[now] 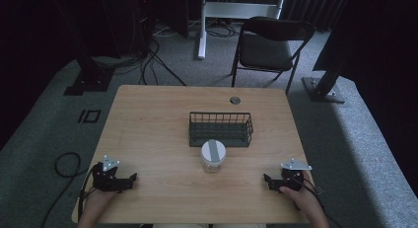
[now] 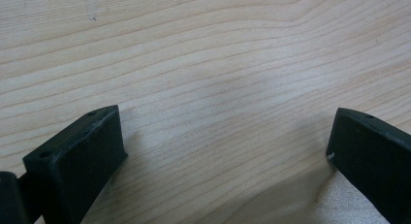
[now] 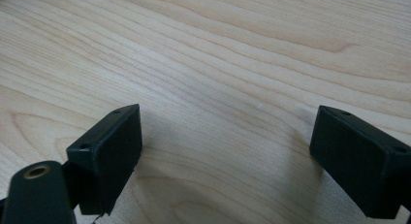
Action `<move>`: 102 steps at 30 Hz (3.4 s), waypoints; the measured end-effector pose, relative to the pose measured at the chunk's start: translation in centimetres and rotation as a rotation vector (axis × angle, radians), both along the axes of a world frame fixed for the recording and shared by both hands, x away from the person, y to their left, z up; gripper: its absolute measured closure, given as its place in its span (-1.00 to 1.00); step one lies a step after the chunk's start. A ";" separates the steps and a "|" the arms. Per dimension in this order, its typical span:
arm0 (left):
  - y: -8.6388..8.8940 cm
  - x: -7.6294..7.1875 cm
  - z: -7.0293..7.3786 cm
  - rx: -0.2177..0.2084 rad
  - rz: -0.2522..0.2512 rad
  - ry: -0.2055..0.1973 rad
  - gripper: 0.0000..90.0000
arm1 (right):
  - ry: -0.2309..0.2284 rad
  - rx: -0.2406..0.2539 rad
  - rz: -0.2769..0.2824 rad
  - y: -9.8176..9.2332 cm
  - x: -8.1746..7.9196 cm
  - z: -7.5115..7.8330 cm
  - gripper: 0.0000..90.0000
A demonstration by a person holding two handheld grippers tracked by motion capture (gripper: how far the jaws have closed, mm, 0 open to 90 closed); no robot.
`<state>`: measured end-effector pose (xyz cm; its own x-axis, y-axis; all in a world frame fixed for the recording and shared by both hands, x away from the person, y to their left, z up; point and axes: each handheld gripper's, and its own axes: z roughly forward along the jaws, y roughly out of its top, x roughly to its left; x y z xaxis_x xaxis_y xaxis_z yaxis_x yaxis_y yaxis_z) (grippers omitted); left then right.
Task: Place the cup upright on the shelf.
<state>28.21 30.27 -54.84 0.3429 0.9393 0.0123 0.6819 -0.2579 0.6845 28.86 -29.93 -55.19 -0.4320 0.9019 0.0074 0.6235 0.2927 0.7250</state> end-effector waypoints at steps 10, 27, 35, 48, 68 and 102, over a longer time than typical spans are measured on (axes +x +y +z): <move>0.0 0.0 0.0 0.000 0.000 0.000 -1.00 | 0.000 0.000 0.000 0.0 0.0 0.0 -0.75; 0.0 0.0 0.0 0.000 0.002 0.000 -1.00 | 0.000 0.001 0.008 0.0 0.1 0.0 -0.75; 0.0 0.0 0.0 0.000 0.002 0.000 -1.00 | 0.000 0.002 0.002 0.3 0.4 0.0 -0.75; 0.0 0.0 0.0 0.001 0.002 0.001 -1.00 | -0.012 0.030 0.028 1.3 0.5 0.4 -0.75; 0.0 0.0 0.0 0.000 0.002 0.001 -1.00 | -0.041 0.078 0.120 4.1 0.3 1.4 -0.75; 0.0 0.0 0.0 -0.002 0.004 0.001 -1.00 | -0.060 0.090 0.272 8.6 0.6 2.2 -0.75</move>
<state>28.19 30.27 -54.84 0.3395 0.9405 0.0105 0.6833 -0.2543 0.6844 29.51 -21.29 -52.96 -0.6600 0.7496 0.0491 0.4861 0.3763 0.7888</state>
